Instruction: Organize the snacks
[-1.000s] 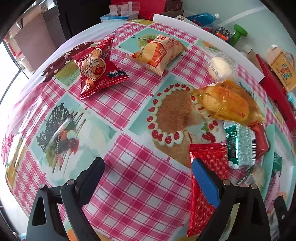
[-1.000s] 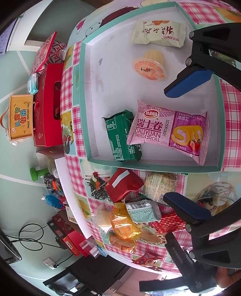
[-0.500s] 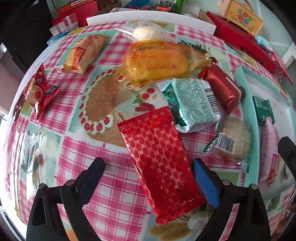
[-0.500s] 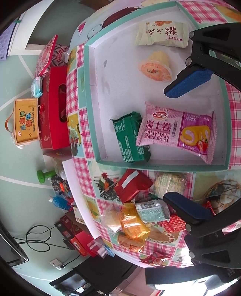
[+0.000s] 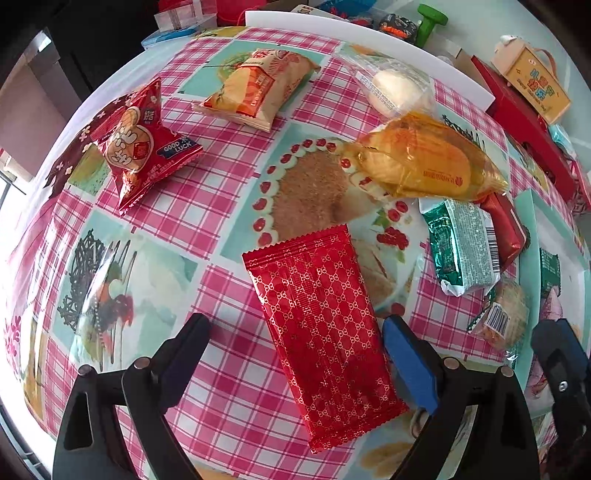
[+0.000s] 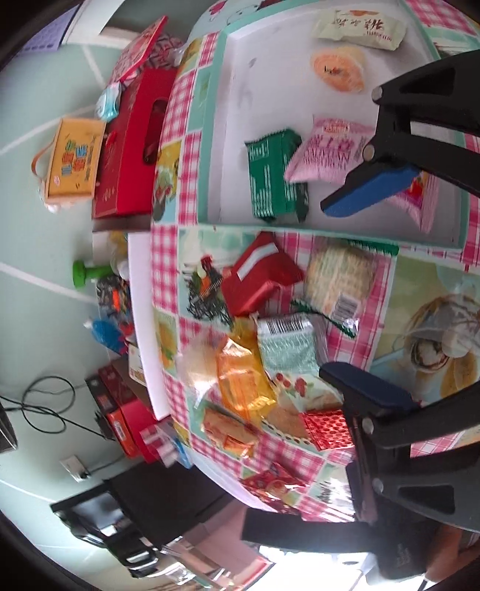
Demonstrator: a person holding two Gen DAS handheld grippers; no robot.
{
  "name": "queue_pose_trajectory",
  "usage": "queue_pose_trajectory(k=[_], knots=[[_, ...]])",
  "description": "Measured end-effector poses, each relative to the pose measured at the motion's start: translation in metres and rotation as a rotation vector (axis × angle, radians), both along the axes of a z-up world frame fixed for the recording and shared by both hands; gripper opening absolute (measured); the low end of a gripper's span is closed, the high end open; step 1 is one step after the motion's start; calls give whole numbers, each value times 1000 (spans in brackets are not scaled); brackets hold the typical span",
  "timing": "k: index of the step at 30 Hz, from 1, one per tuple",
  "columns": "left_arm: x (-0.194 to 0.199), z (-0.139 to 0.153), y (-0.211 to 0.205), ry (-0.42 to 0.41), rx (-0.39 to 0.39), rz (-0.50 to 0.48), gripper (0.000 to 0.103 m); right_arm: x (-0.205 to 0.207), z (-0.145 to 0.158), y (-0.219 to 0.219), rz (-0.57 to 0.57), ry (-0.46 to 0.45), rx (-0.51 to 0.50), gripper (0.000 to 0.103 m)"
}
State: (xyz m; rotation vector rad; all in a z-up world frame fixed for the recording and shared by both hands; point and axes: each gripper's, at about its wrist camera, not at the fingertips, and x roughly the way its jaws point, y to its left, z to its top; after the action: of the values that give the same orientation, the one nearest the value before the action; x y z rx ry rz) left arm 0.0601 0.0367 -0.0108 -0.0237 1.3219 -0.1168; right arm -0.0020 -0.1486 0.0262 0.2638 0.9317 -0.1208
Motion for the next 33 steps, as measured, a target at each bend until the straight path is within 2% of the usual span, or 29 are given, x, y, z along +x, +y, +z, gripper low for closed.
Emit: queue_pose_trajectory(k=[3,4,7,10,15,19,29,30,33], knots=[[2,5,29,4,-14,25,95,7,-8,4,21,19,-4,71],[3,3,33,5,-16,30,95,9,-10,5,25,25,-8,68],[6,3,39,4,-14,33,95,15,-19,5,24,43,-1,66],[3,8,39,4,-11,30,95,20,-21,4,15,47,-23,58],[5,5,40,5,-16,26,95,24,-26,-1,-20,59,-64,57],[6,3,39,5,-15,27,95,25,-28,2,-3,60,-78,57],[3,9,40,5,-8,30,95,21,-30,22,95,85,-109,57],[8,-2,35,6,-5,31,95,20,-31,25,109,88,-112,57],[7,-3,36,7,-1,29,95,15,-31,32,155,101,-112,57]])
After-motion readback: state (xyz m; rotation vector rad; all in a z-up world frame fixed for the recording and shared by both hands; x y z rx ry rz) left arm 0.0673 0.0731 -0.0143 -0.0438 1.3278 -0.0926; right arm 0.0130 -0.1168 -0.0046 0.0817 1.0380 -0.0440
